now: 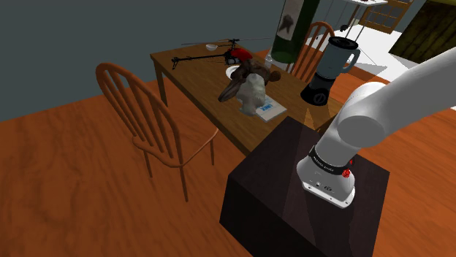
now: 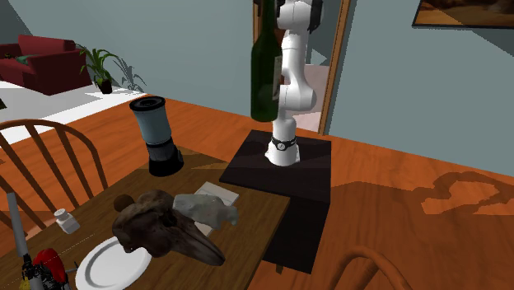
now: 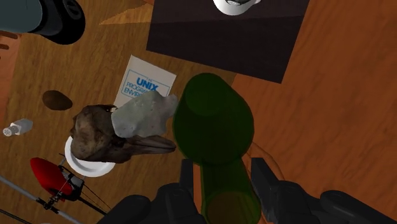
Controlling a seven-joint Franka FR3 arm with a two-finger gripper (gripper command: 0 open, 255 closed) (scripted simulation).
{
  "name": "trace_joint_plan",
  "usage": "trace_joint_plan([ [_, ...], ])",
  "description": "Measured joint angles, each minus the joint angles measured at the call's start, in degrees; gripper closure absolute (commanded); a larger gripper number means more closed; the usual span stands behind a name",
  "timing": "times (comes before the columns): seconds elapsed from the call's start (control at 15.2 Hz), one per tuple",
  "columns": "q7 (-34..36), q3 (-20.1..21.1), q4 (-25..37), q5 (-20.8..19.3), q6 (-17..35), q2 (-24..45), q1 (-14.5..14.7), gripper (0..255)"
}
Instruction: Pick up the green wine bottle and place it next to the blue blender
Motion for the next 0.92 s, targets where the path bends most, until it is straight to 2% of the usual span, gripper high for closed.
trace_joint_plan([
  [0.4, -1.03, -0.52, 9.46, -0.28, -5.21, 4.21, -0.08, 255],
  [0.92, -13.73, -9.85, 9.57, -5.32, -6.66, 1.83, -1.27, 255],
])
